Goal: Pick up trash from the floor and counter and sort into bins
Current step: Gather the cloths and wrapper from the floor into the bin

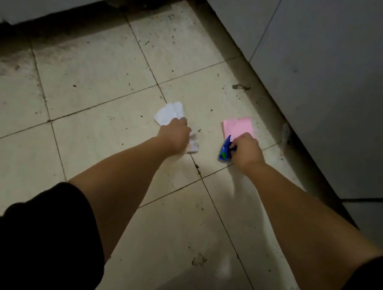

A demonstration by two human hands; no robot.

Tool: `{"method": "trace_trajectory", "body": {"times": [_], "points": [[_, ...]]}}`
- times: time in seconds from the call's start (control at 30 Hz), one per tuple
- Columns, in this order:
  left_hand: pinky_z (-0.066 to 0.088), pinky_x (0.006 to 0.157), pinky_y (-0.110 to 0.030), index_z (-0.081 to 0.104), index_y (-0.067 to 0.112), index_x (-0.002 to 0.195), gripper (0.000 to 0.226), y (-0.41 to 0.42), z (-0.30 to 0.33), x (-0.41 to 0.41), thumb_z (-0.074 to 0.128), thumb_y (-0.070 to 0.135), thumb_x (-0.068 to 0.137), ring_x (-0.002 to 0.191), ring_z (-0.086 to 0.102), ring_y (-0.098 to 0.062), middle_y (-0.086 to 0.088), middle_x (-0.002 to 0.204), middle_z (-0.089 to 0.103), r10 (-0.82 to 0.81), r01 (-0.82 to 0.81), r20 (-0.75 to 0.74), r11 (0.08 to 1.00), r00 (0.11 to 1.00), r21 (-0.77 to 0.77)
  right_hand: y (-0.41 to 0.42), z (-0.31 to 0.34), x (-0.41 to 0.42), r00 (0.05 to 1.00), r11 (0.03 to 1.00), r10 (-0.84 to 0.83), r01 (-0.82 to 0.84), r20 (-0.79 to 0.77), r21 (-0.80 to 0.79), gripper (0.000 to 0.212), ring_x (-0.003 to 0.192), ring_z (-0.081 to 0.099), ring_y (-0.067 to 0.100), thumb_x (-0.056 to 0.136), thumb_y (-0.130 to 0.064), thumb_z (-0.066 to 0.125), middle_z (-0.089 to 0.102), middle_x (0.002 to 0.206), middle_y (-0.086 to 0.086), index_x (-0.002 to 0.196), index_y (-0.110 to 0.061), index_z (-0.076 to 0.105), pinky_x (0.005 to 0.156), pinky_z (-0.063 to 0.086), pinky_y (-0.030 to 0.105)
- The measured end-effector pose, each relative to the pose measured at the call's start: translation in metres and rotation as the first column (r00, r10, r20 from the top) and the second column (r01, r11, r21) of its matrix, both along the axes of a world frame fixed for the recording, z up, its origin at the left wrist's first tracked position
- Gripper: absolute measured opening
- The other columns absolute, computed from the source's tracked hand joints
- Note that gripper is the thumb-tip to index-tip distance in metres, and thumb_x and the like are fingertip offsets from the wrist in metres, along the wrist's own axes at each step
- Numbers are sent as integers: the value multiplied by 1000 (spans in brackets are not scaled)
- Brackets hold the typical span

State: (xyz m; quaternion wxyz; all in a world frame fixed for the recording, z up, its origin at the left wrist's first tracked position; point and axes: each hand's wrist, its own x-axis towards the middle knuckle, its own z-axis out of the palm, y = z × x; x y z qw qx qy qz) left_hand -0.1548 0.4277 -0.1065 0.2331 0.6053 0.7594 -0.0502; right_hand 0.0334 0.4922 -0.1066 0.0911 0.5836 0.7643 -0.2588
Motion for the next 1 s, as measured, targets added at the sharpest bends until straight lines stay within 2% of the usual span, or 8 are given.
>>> {"method": "trace_trajectory", "body": {"times": [0.17, 0.23, 0.3, 0.4, 0.5, 0.7, 0.8, 1.0], "points": [[45, 88, -36, 62, 3, 109, 25, -38, 10, 20, 45, 14, 94, 109, 58, -33, -17, 118, 61, 21, -18, 74, 999, 997, -41, -15, 14, 5, 986, 985, 148, -154, 73, 82, 29, 108, 54, 37, 89, 0, 50, 52, 121, 22, 116, 1, 59, 90, 49, 40], [37, 73, -29, 66, -1, 91, 41, -60, 25, 25, 35, 26, 88, 97, 62, -34, -22, 101, 66, 48, -51, 71, 998, 996, 32, -19, 26, 6, 980, 976, 188, -194, 68, 98, 28, 105, 56, 39, 89, 0, 49, 53, 119, 23, 115, 2, 60, 88, 50, 40], [33, 68, -27, 64, -5, 84, 60, -81, 48, 22, 18, 33, 76, 91, 62, -35, -23, 91, 63, 108, -116, 101, 991, 989, 73, -22, 42, 1, 968, 961, 247, -251, 48, 114, 26, 100, 57, 39, 89, 0, 49, 55, 116, 23, 112, 3, 61, 85, 51, 40], [42, 79, -36, 60, -3, 98, 29, -113, 87, 2, 40, 17, 91, 103, 57, -35, -20, 110, 62, 248, -259, 119, 962, 961, 84, -34, 72, -26, 934, 923, 356, -351, -4, 155, 24, 96, 58, 39, 89, 0, 47, 57, 113, 23, 107, 3, 62, 84, 52, 40], [44, 77, -36, 60, -2, 97, 19, -159, 130, -26, 45, 7, 90, 103, 58, -36, -20, 109, 63, 419, -431, 102, 888, 902, 162, -65, 109, -68, 868, 860, 492, -471, -71, 194, 24, 97, 58, 38, 89, -1, 46, 56, 112, 22, 105, 2, 63, 83, 51, 38], [41, 72, -34, 62, -7, 96, 22, -281, 202, -47, 43, 2, 88, 96, 61, -38, -25, 102, 65, 712, -687, 12, 674, 702, 272, -159, 175, -135, 617, 651, 758, -698, -211, 298, 24, 103, 52, 35, 86, 1, 45, 55, 113, 18, 105, 0, 60, 85, 50, 43], [46, 80, -39, 62, -5, 97, 22, -357, 232, -37, 45, 6, 89, 100, 59, -38, -24, 107, 63, 805, -765, -31, 575, 593, 289, -220, 207, -153, 434, 498, 866, -788, -248, 361, 24, 105, 51, 33, 85, 3, 47, 57, 112, 16, 104, 0, 61, 84, 49, 41], [48, 82, -39, 63, -5, 93, 22, -483, 292, 2, 45, 7, 91, 98, 59, -39, -25, 104, 64, 923, -854, -52, 374, 382, 362, -334, 258, -175, 92, 210, 962, -853, -258, 477, 20, 104, 51, 33, 88, 0, 48, 58, 110, 16, 103, -1, 62, 85, 47, 41]]}}
